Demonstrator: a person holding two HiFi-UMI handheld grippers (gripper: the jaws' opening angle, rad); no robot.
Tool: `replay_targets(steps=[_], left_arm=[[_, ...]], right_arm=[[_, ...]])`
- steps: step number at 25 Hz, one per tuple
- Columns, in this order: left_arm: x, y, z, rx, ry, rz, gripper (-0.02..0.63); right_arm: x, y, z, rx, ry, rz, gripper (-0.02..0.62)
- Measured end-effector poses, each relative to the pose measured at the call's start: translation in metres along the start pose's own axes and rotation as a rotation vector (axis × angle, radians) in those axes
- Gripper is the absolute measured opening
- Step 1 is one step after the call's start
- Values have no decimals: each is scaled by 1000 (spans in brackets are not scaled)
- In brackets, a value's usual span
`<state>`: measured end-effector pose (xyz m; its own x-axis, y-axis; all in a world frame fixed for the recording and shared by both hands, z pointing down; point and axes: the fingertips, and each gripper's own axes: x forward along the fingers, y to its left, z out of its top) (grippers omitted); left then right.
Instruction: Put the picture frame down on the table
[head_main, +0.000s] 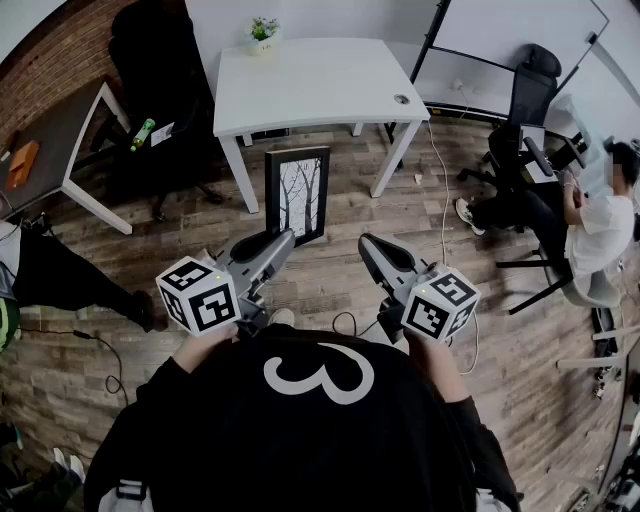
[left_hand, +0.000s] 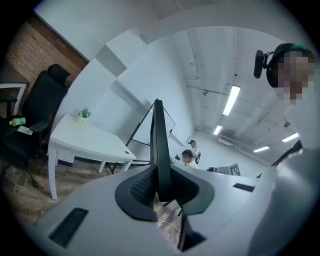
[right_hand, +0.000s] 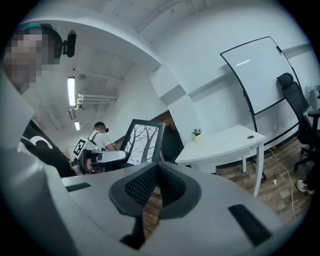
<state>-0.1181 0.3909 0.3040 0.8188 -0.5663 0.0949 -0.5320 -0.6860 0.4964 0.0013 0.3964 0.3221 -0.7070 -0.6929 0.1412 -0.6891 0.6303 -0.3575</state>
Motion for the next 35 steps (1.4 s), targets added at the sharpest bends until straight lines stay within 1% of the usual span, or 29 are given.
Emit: replay_targets(steps=[6, 11, 16, 21, 28, 35], left_arm=[[-1, -2, 1, 13, 3, -2, 64], [2, -12, -2, 36, 20, -6, 64], [1, -13, 3, 49, 27, -8, 64], [7, -26, -11, 62, 38, -17, 64], [16, -32, -17, 62, 63, -31, 64], [27, -34, -30, 46, 96, -54, 64]], right_arm=[[4, 7, -8, -41, 31, 8, 23], [-3, 10, -5, -61, 19, 12, 22], [-3, 8, 4, -38, -10, -10, 23], [-20, 5, -4, -22, -29, -14, 23], [-26, 3, -9, -9, -16, -9, 23], [-32, -3, -25, 21, 5, -19, 23]])
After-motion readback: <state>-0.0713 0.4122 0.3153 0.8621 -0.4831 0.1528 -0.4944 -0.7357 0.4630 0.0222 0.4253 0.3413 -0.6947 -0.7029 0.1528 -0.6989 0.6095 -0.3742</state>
